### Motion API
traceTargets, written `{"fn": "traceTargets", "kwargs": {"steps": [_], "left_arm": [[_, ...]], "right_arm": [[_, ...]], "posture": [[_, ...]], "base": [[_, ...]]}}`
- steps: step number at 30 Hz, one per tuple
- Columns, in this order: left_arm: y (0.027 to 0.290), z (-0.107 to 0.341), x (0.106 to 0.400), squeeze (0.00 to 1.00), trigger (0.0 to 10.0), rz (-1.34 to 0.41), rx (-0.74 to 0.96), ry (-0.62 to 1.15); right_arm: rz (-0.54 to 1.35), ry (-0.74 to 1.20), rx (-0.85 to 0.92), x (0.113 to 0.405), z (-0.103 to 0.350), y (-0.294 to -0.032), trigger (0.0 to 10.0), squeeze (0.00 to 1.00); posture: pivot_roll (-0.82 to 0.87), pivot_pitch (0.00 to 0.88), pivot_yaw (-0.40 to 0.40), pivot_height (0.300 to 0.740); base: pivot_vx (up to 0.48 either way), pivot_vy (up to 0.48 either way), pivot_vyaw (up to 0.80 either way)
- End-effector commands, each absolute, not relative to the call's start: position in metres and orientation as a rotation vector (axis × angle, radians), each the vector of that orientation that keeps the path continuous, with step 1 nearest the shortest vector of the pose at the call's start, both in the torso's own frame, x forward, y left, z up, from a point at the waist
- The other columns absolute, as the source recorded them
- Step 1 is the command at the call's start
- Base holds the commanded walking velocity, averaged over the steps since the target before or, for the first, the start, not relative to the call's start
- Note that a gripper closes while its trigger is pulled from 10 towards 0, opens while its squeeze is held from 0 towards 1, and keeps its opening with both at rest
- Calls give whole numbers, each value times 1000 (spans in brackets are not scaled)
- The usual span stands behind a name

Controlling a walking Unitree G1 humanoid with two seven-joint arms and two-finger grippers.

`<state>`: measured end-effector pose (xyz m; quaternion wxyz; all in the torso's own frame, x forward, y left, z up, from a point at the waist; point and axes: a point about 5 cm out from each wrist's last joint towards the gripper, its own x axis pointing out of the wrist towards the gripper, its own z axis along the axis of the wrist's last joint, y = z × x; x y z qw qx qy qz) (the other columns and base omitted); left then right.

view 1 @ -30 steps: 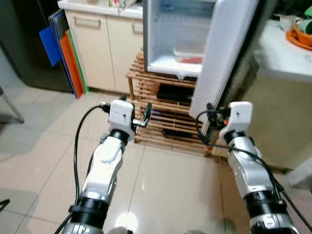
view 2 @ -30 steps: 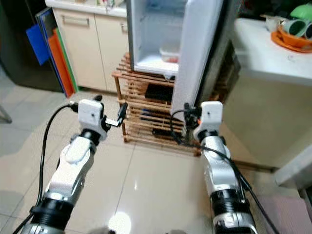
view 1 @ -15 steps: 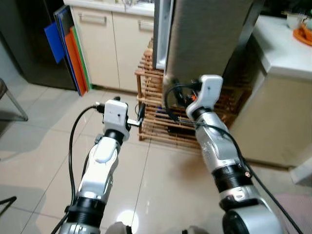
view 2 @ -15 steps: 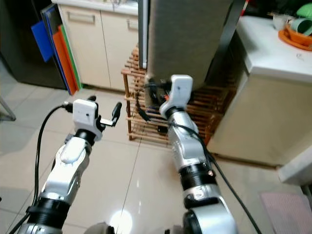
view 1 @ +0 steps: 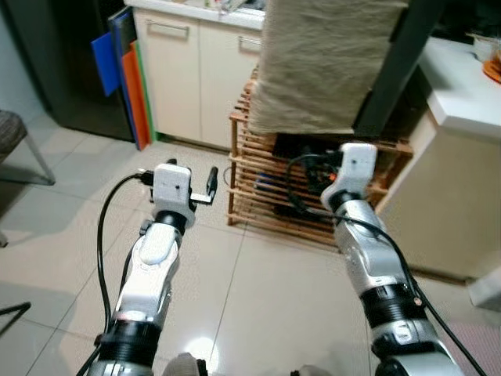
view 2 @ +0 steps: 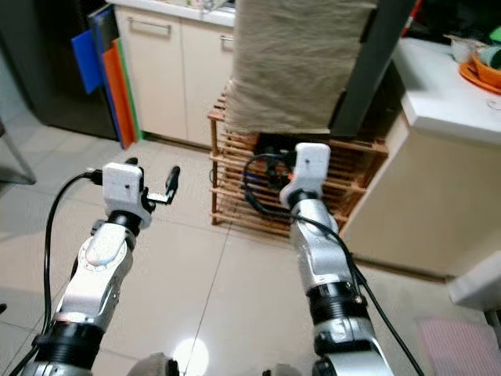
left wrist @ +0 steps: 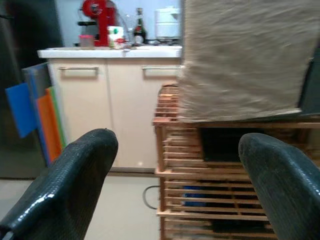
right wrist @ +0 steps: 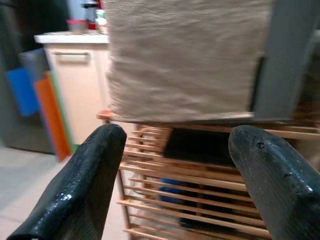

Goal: Restocking fridge

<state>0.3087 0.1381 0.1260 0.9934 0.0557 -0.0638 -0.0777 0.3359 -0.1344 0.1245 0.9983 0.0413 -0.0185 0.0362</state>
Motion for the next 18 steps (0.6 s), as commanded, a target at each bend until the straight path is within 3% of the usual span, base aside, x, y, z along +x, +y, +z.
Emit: {"fn": "traceTargets", "kwargs": {"steps": [1,10,18], "left_arm": [[136,131,312,0,10000,-168,123,-142],[136,130,316,0,10000,-177,141,-124],[139,129,317,0,10000,-177,125,-110]], "right_arm": [[61,-78,57,335,131,-133,10000,0],[40,-69,46,333,125,-131,10000,0],[72,-89,55,334,128,-123,10000,0]], "posture": [[-40,0,-46,693],[-35,0,-50,693],[-21,0,-55,693]], "base": [[382,289,0],[384,288,0],[433,0,0]]}}
